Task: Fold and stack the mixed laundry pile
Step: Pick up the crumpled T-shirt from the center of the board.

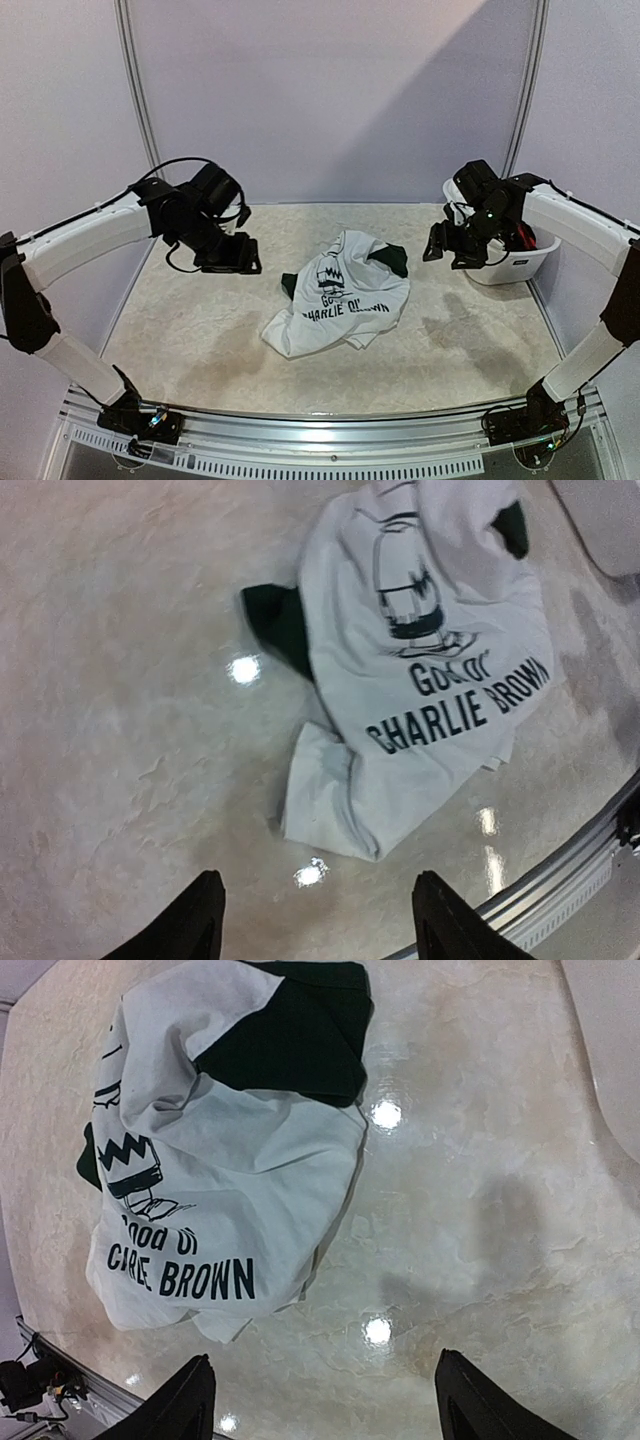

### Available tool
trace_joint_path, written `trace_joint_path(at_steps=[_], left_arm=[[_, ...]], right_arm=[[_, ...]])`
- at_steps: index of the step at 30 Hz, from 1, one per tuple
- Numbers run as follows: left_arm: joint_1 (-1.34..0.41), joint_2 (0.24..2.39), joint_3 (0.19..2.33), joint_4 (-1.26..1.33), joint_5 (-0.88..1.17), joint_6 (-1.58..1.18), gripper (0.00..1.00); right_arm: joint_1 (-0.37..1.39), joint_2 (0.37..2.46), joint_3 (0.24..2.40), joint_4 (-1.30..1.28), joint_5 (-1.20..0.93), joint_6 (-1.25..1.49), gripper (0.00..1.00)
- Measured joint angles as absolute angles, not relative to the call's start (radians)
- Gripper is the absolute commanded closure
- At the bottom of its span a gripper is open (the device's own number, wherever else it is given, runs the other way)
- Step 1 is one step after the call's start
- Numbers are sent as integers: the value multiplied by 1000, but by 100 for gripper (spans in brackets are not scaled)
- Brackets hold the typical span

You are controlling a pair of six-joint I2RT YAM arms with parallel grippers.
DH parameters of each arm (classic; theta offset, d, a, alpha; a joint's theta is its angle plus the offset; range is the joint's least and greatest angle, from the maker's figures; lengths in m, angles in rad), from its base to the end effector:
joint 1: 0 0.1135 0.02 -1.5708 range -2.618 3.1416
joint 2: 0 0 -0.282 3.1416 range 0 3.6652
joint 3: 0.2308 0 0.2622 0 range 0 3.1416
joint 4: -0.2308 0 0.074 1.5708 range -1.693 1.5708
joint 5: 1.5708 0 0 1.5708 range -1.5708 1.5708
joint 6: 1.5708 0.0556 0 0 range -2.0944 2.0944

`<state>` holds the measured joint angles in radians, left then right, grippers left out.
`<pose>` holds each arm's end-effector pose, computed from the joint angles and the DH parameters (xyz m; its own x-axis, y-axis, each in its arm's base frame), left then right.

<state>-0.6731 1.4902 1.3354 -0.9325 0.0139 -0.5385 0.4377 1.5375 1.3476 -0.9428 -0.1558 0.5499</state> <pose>0.2489 -0.1995 0.2998 -0.9166 0.0750 -0.3928 0.1845 0.9508 -0.2490 0.2928 0.1465 0.2893 -0.9493 0.1258 -0.2882 0.0208 0.9397 0.3415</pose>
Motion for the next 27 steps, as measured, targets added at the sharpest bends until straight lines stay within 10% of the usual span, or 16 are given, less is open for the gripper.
trace_joint_path(at_steps=[13,27], left_arm=[[-1094,2097,1861,-981,-51,-244,49],[-1184,2391,2099,-1065,-98,-191,57]], right_arm=[[438,1613,1348,-942,-161,537,24],[437,1525,1257,-1010,-124,542,24]])
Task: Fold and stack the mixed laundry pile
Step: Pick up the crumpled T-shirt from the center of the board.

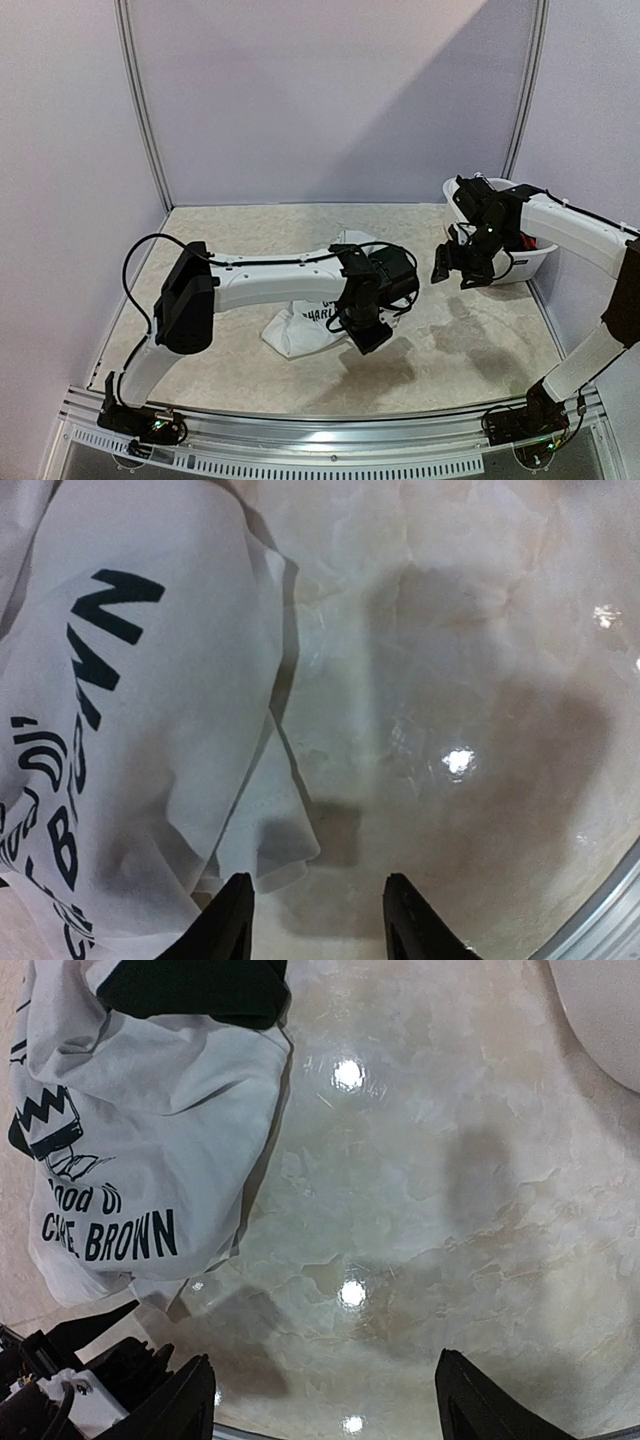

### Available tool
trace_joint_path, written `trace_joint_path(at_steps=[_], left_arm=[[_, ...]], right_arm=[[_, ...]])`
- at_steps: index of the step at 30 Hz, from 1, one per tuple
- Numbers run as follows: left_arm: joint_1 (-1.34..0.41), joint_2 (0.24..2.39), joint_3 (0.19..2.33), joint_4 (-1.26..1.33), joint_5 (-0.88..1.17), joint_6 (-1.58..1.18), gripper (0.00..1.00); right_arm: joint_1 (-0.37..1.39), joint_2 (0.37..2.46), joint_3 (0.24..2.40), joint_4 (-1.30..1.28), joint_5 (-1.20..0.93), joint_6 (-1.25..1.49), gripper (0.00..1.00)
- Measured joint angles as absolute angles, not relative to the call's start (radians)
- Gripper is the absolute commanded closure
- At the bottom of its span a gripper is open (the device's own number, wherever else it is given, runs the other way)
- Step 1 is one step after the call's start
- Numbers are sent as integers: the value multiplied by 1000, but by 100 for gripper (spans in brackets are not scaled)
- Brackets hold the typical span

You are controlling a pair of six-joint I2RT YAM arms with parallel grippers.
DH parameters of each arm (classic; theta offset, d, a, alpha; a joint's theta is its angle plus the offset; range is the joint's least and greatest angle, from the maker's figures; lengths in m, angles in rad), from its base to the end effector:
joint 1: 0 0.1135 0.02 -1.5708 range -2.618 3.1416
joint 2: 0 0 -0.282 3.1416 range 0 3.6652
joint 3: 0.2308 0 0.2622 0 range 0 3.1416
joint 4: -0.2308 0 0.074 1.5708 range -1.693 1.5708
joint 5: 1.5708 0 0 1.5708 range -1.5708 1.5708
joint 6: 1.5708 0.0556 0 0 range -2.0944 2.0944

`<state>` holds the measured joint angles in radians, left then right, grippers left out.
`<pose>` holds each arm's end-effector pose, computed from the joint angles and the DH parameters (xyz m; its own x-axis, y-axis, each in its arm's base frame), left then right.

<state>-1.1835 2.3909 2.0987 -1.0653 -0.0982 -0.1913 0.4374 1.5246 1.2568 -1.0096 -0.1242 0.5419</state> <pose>0.1997 -0.4751 0.1634 -0.5361 0.8133 -0.2260 0.8268 0.5599 0.0538 0.2746 0.1360 0.2618 -0.9764 0.1084 -0.1866 0.0593 0.9662 0.2508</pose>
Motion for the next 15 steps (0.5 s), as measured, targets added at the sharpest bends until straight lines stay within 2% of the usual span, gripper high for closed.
trace_joint_path(at_steps=[7,9,13,15], left_arm=[[-1184,2434,2096,-1064,-141,-196,71],[-1182,2447,2088,-1061,-158,-200,77],[-1179,2439,2064,-1036,-195,-205,99],[-1177,2429,2044,-1021,-212,-200,100]], right_arm=[[437,1496,1251,-1029,-115,544,24],[437,1495,1251,-1032,-114,544,23],[437,1495,1251,-1034,-114,545,23],[437,1495,1251,-1035,-114,546,24]])
